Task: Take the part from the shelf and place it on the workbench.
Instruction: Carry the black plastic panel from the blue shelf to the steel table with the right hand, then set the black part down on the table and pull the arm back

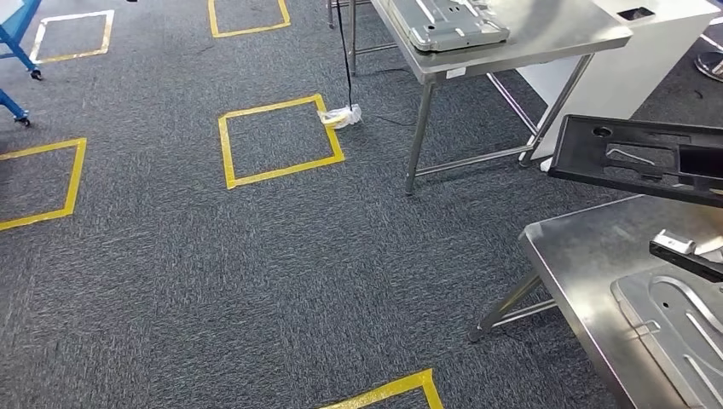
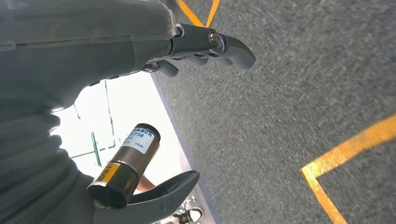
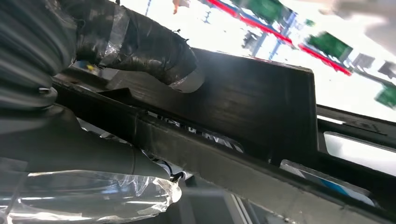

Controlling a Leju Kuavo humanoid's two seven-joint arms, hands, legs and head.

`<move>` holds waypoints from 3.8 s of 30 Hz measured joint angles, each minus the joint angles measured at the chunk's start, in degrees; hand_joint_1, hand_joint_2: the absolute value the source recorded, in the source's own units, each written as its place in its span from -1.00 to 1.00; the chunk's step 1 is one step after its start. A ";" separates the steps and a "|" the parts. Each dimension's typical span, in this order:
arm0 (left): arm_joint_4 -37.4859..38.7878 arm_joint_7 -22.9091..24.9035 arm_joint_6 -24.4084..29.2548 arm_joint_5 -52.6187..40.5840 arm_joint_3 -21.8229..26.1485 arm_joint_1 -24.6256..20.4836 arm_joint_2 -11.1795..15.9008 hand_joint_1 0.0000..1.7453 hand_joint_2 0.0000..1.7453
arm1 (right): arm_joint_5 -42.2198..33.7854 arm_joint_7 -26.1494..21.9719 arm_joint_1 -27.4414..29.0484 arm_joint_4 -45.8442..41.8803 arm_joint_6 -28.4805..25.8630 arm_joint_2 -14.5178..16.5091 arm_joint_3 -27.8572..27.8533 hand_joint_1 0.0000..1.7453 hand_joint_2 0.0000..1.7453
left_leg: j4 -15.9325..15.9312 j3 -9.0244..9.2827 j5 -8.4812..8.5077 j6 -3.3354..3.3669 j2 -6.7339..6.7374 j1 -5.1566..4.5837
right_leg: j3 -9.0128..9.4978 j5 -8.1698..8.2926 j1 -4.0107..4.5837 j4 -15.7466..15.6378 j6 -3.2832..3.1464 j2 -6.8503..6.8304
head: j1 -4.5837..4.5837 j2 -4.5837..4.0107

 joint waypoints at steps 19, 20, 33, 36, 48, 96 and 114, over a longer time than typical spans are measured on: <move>0.00 0.81 -0.26 -1.56 1.12 -0.32 -0.47 -1.00 1.00 | -0.58 -1.74 9.28 9.22 -3.98 -0.50 -10.04 1.00 1.00 | -2.36 -0.57 3.59 2.64 -6.67 -0.08 | -0.58 -1.63 0.21 1.94 0.33 6.02 | 0.03 0.01; 0.00 0.84 -0.26 -1.68 1.22 -0.29 -0.53 -1.00 1.00 | -0.49 -1.86 9.98 9.56 -4.55 -0.04 -10.62 1.00 1.00 | -2.81 -0.32 3.74 2.74 -5.97 -0.05 | -1.94 -3.16 0.08 4.73 0.60 4.14 | 0.05 0.00; -0.07 0.36 -0.04 -3.36 2.89 -0.68 -1.22 -1.00 1.00 | 3.19 -2.84 21.41 9.30 -7.82 11.73 -16.70 1.00 1.00 | 0.00 0.84 -0.20 -1.30 -0.21 0.97 | 0.35 -0.43 -1.50 0.43 0.70 0.16 | -0.34 0.01; -0.07 0.34 0.10 -3.44 3.03 -0.66 -1.30 -1.00 1.00 | 3.91 -2.69 21.26 9.43 -8.18 13.95 -17.10 1.00 1.00 | 8.65 -3.10 -5.17 -1.25 -4.25 1.22 | 0.40 -0.33 -1.21 0.34 -0.50 2.02 | -0.43 0.01; -0.07 0.13 -0.95 -3.50 4.76 -0.75 -1.31 -1.00 1.00 | 4.67 -2.71 20.15 12.39 -8.93 20.09 -17.08 -1.00 -1.00 | -1.12 -0.31 2.28 2.27 -7.05 -0.36 | 0.39 -0.03 0.24 0.24 -0.03 7.89 | -0.38 0.00; -0.11 -0.97 -0.47 -6.92 9.33 -1.26 -1.44 -1.00 -1.00 | 13.13 -4.45 10.33 -12.96 -17.05 37.12 11.52 -1.00 0.50 | -5.69 1.66 4.95 0.96 -4.11 1.34 | 0.69 -5.32 -0.82 4.92 1.41 1.24 | -0.15 0.00; -0.44 -1.64 0.24 -11.06 9.54 -1.41 -0.37 -1.00 -1.00 | -3.59 -7.28 -0.47 7.04 -17.21 65.75 51.25 -1.00 -1.00 | 16.46 -10.45 -3.71 -3.41 -5.95 2.85 | 2.33 -3.70 -0.75 1.95 -1.87 0.13 | -0.52 0.00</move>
